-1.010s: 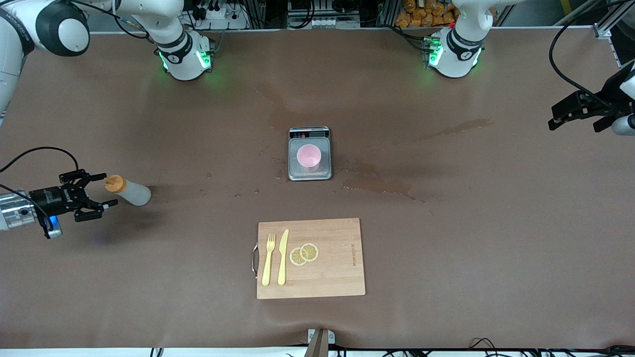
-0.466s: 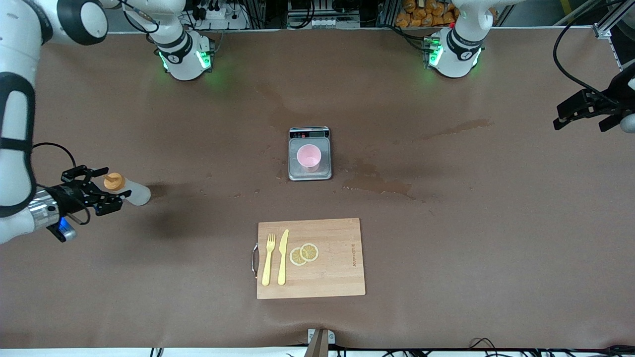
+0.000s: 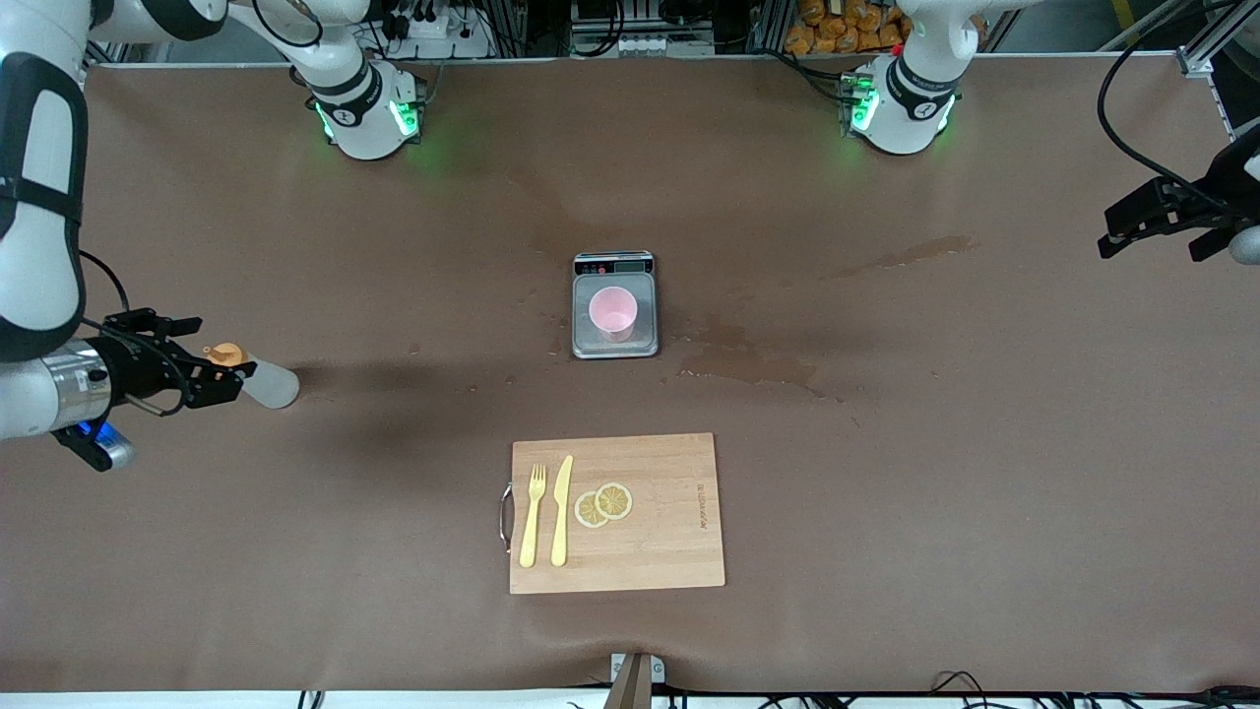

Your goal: Add sauce to pink cup with both arms

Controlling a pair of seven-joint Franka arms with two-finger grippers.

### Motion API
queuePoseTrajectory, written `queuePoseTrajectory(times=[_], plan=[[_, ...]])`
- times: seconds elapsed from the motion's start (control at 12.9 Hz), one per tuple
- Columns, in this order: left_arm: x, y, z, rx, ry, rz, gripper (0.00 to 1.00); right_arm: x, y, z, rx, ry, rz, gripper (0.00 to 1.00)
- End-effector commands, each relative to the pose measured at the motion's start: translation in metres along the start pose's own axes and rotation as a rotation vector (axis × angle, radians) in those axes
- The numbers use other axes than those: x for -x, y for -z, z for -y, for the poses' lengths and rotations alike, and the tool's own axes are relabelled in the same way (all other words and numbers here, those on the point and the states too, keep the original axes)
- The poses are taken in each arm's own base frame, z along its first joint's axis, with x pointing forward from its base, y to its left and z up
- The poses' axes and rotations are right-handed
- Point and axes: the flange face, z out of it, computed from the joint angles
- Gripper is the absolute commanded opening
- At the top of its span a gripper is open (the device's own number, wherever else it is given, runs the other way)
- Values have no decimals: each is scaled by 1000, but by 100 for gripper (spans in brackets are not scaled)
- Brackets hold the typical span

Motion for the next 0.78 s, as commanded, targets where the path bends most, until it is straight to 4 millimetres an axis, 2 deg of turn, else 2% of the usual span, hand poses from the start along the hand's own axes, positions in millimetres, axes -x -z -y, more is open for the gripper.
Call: queuePoseTrajectory(times=[0.0,0.23,0.39,0.7], plan=[[3,-1,3,-15,-14,20,100,32,2,-8,0,24,-80,100],[3,-4,2,-12,-12,24,100,59,-4,-27,-32,124,-185,100],[3,-6,2,-10,-10,27,100,79,1,-36,-35,139,-237,100],[2,-5,1,0,-9,18,100,131,18,-29,8,194,-338,100]])
